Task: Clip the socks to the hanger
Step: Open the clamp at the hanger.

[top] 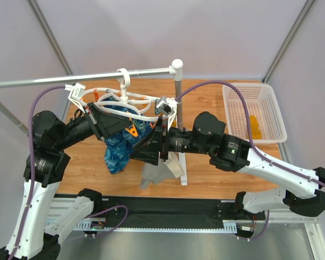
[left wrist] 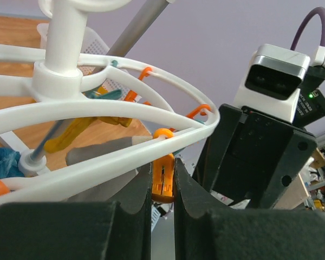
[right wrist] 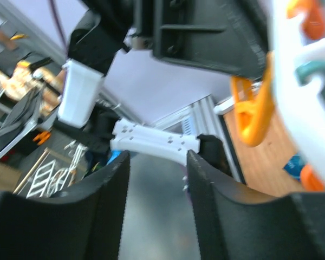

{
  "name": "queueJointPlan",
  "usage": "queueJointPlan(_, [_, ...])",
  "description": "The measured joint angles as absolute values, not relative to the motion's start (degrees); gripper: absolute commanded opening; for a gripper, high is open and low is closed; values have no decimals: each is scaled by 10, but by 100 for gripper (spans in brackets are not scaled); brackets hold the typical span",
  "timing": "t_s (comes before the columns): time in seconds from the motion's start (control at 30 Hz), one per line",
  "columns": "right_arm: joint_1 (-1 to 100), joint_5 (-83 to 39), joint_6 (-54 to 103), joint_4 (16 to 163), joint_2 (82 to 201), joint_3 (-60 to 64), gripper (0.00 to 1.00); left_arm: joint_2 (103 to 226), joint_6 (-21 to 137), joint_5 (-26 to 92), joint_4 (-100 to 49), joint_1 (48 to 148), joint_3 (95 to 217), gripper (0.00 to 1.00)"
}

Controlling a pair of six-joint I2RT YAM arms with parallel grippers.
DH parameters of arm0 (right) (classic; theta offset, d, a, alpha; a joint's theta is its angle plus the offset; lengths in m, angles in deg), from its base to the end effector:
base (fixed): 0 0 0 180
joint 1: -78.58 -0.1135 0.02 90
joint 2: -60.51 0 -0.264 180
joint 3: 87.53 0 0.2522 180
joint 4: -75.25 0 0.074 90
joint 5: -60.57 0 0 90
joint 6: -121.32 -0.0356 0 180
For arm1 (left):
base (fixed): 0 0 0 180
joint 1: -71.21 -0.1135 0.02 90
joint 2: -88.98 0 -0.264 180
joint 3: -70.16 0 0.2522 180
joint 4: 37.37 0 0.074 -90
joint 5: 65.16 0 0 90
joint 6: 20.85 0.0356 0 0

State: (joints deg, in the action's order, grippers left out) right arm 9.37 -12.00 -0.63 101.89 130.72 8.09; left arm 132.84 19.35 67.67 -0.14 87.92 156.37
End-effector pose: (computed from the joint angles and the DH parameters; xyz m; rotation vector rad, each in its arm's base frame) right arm 0.0846 0.2528 0.4678 -0.8425 1.6420 1.5576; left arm 0.1039 -0.0565 0.4753 0.1973 1.6868 -1.4479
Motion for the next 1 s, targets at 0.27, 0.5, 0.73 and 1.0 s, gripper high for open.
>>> queueJointPlan(0.27, [93,-249,-2,970,1317,61,40,1327,184,678,6,879,1564,0])
queueJointPlan(0.5, [88,-308,-12,958,1310,58,40,1327,181,674,8,877,1564,0])
queueJointPlan(0.73, [89,-345,-14,967,1286,38,43,1326,173,684,2,877,1564,0])
queueJointPlan(1.0, [94,-350,-12,973,1293,39,49,1318,159,691,-23,876,1563,0])
